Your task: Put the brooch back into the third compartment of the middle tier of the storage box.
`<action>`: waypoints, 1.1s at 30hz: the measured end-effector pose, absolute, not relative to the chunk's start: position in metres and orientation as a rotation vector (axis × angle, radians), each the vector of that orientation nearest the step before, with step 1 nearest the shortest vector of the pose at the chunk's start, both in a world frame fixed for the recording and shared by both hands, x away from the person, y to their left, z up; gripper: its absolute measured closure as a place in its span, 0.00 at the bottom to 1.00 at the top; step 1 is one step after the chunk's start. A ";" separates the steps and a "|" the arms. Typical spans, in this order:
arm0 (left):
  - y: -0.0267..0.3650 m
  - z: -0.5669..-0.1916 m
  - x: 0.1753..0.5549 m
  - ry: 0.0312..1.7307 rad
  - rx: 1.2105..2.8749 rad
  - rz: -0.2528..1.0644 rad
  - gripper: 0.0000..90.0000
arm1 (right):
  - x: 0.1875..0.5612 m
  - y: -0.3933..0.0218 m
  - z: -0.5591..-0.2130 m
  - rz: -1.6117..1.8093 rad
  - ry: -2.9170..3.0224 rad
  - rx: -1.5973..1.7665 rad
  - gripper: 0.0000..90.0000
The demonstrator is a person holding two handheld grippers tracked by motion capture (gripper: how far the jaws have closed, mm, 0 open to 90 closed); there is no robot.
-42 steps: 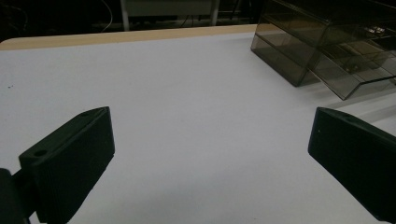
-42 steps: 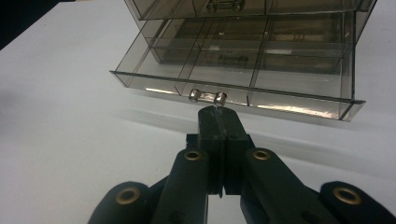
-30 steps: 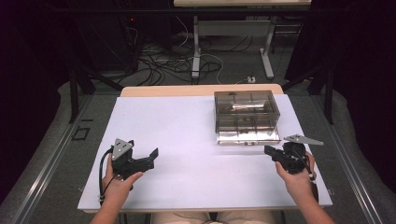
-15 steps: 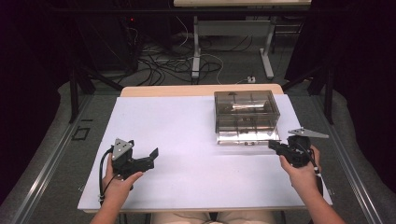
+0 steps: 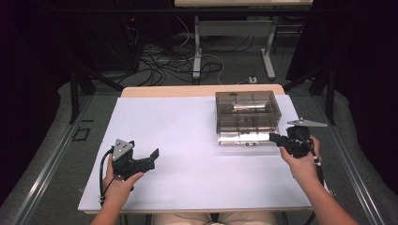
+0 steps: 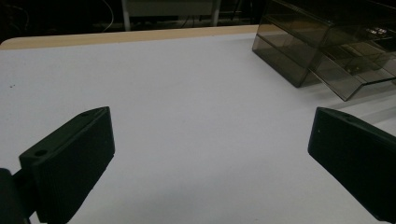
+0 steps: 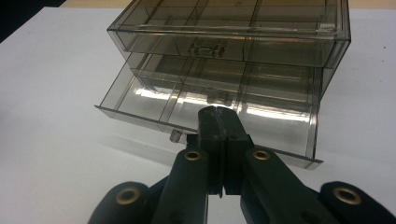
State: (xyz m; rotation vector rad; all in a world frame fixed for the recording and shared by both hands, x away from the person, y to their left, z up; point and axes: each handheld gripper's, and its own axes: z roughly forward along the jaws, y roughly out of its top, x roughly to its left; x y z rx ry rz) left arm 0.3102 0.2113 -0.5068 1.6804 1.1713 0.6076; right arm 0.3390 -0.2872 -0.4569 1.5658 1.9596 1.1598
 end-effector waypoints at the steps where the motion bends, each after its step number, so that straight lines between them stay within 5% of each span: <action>1: 0.211 -0.507 0.310 1.171 1.680 0.608 0.01 | 0.341 -0.287 -0.456 1.159 1.957 1.563 1.00; 33: 0.211 -0.507 0.311 1.168 1.680 0.603 0.01 | 0.391 -0.285 -0.465 1.033 2.001 1.690 1.00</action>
